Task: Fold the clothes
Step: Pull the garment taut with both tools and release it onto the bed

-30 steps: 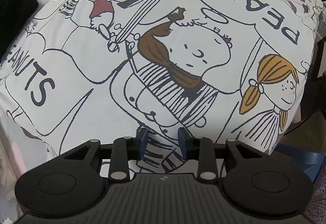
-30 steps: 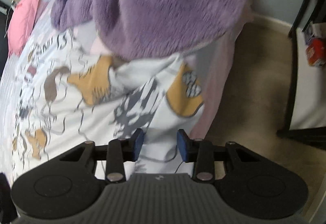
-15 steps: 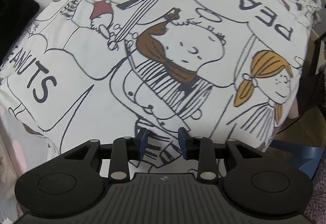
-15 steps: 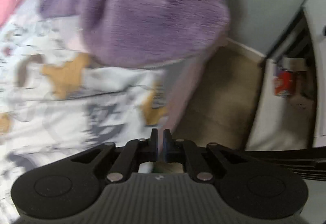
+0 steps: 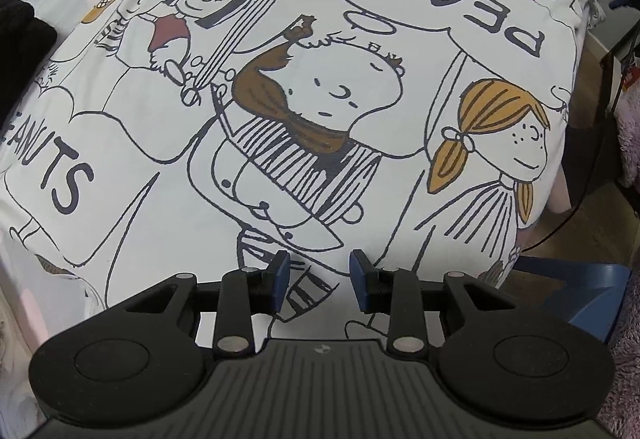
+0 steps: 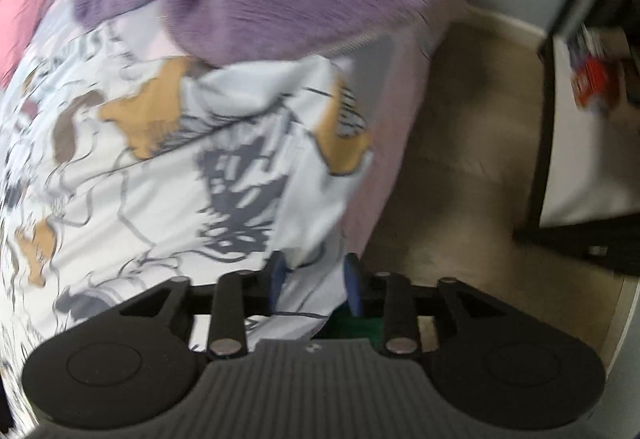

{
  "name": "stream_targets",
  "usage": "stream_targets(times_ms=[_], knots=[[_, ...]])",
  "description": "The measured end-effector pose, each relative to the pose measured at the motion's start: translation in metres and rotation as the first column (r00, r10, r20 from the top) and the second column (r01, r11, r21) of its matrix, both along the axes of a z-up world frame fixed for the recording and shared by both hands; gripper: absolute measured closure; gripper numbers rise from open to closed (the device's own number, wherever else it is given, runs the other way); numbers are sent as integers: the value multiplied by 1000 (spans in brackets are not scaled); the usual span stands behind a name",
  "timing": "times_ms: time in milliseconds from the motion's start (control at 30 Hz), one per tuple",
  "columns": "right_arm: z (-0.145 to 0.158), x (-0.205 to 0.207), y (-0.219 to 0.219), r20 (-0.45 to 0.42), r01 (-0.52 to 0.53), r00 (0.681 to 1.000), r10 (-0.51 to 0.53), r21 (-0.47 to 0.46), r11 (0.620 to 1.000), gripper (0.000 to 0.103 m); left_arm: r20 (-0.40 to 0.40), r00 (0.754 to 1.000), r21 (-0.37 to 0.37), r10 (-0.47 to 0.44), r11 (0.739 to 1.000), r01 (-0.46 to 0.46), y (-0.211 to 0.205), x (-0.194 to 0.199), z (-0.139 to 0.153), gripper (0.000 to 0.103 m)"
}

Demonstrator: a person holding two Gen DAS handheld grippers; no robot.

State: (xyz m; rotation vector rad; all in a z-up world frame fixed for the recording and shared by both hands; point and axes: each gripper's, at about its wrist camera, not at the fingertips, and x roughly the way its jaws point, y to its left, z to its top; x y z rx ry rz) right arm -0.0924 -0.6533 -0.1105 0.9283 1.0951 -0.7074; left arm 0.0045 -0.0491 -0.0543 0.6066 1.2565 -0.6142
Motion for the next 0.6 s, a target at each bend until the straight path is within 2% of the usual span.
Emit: stream_targets(times_ms=[133, 167, 200, 233, 267, 433, 600], knots=[[-10, 2, -3, 74, 47, 996, -52, 64, 997, 60, -2, 1000, 1, 0, 1000, 0, -2, 1, -2, 73], [-9, 4, -1, 82, 24, 996, -29, 60, 998, 65, -3, 1000, 2, -1, 1000, 1, -2, 1, -2, 73], [-8, 7, 1, 91, -1, 996, -4, 55, 998, 85, -3, 1000, 4, -3, 1000, 3, -2, 1, -3, 73], [-8, 10, 3, 99, -26, 995, 21, 50, 998, 95, -3, 1000, 5, -4, 1000, 4, -3, 1, -3, 73], [-4, 13, 7, 98, -43, 994, 39, 31, 999, 97, -2, 1000, 5, -4, 1000, 4, -2, 1, -3, 73], [25, 25, 21, 95, -82, 991, 89, -72, 994, 98, -4, 1000, 4, 4, 1000, -4, -1, 3, -4, 73], [49, 54, 45, 93, -164, 978, 184, -197, 967, 98, -4, 1000, 2, 13, 1000, -13, 5, 2, -4, 73]])
